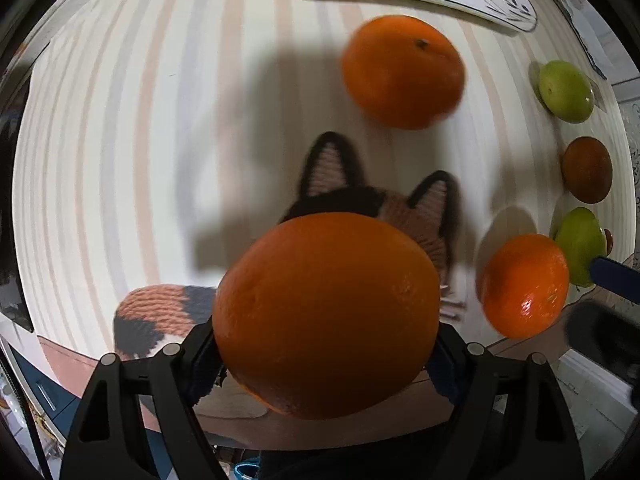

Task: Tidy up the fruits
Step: 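Grasp the large orange with the left tool while the right tool grasps a tangerine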

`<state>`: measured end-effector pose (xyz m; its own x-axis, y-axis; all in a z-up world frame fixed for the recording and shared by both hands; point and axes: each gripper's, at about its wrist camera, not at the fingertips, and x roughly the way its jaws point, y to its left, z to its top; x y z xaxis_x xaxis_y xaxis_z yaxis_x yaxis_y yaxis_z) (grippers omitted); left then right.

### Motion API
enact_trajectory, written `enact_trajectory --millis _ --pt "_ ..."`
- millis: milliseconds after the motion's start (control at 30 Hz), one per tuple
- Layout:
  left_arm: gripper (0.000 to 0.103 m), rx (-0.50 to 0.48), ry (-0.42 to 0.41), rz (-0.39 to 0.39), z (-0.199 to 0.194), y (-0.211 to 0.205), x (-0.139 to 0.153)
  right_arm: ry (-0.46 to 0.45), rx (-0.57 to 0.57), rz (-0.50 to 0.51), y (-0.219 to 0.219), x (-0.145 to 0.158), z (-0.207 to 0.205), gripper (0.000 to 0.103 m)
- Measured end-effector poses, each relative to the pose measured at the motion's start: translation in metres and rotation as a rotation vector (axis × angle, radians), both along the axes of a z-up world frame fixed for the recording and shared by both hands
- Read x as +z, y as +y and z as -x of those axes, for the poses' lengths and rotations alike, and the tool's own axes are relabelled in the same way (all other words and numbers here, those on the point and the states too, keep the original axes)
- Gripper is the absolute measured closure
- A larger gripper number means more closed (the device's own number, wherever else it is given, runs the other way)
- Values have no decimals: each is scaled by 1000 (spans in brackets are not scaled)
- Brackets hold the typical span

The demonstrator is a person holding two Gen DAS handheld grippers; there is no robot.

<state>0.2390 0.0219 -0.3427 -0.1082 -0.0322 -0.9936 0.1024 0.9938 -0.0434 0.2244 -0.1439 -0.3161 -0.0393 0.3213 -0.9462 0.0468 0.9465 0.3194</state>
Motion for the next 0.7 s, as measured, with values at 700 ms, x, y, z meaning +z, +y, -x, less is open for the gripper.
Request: enact_trajectory --millis 700 --pt "20 207 29 97 -32 70 -15 41 181 198 59 -51 -7 34"
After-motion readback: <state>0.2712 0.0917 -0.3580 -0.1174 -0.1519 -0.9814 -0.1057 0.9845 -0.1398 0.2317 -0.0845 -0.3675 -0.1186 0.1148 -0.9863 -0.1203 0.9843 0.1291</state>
